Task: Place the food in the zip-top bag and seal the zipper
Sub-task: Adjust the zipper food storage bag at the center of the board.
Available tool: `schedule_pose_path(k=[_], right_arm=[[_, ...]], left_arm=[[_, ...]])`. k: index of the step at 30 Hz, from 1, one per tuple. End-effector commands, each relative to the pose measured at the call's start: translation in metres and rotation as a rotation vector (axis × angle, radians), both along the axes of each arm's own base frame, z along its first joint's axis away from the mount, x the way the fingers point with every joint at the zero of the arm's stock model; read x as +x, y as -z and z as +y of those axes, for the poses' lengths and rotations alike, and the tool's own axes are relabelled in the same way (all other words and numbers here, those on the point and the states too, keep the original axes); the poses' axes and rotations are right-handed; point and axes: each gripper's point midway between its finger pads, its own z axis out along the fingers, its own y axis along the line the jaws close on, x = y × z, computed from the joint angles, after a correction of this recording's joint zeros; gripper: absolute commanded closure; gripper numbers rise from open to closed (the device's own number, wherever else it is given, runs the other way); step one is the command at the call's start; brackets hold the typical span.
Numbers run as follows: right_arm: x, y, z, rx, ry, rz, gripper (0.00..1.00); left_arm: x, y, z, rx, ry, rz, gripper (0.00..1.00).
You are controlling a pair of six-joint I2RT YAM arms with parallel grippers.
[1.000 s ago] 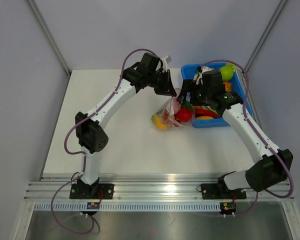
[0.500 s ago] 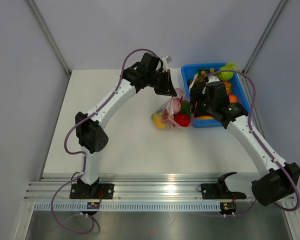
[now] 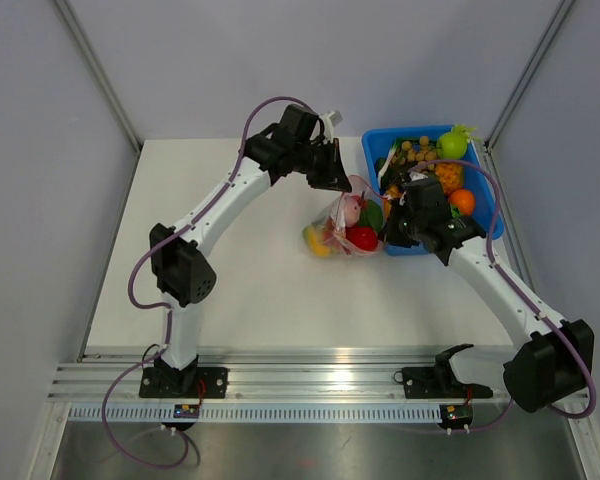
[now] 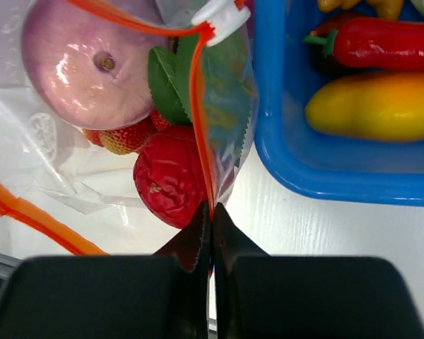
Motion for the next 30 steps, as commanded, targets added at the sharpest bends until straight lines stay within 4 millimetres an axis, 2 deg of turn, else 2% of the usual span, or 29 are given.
schedule_pose_path(k=[1, 6, 9, 11, 13, 14, 15, 16, 18, 20, 22, 24, 25, 30], right_arm=[[0.018, -0.067, 0.016, 0.089, -0.036, -0.178, 1.0], [0.025, -0.132, 0.039, 0.206, -0.129, -0.303, 1.0], [0.03, -0.148, 0.044, 0.228, -0.142, -0.344, 1.0], [0.036, -0.143, 0.042, 0.205, -0.135, -0.346, 1.0], [0.046, -0.125, 0.042, 0.167, -0.121, -0.314, 1.0], [0.053, -0.117, 0.039, 0.138, -0.112, -0.308, 1.0], [0.061, -0.098, 0.039, 0.11, -0.1, -0.259, 1.0], [0.064, -0.089, 0.039, 0.092, -0.097, -0.24, 1.0], [0.074, -0.07, 0.039, 0.063, -0.088, -0.206, 1.0], [0.078, -0.062, 0.038, 0.049, -0.078, -0.194, 1.0], [0.083, -0.061, 0.039, 0.044, -0.073, -0.197, 1.0], [0.087, -0.068, 0.04, 0.043, -0.072, -0.214, 1.0], [0.089, -0.072, 0.039, 0.041, -0.071, -0.22, 1.0], [0.093, -0.081, 0.044, 0.048, -0.091, -0.228, 1.0]], left_arm=[[0.003, -0.046, 0.015, -0.056, -0.006, -0.113, 1.0], [0.015, -0.068, 0.046, -0.026, -0.082, -0.182, 1.0], [0.017, -0.08, 0.056, -0.018, -0.106, -0.215, 1.0], [0.016, -0.085, 0.06, -0.016, -0.119, -0.229, 1.0], [0.015, -0.079, 0.06, -0.013, -0.114, -0.216, 1.0], [0.015, -0.074, 0.059, -0.009, -0.114, -0.205, 1.0], [0.014, -0.071, 0.058, -0.008, -0.11, -0.197, 1.0], [0.012, -0.059, 0.058, 0.008, -0.106, -0.172, 1.0], [0.009, -0.049, 0.057, 0.019, -0.097, -0.148, 1.0], [0.003, -0.036, 0.052, 0.025, -0.075, -0.117, 1.0], [-0.001, -0.033, 0.049, 0.029, -0.059, -0.106, 1.0], [-0.001, -0.038, 0.047, 0.022, -0.052, -0.115, 1.0], [0.0, -0.047, 0.047, 0.012, -0.053, -0.134, 1.0], [0.005, -0.055, 0.047, 0.021, -0.054, -0.156, 1.0]])
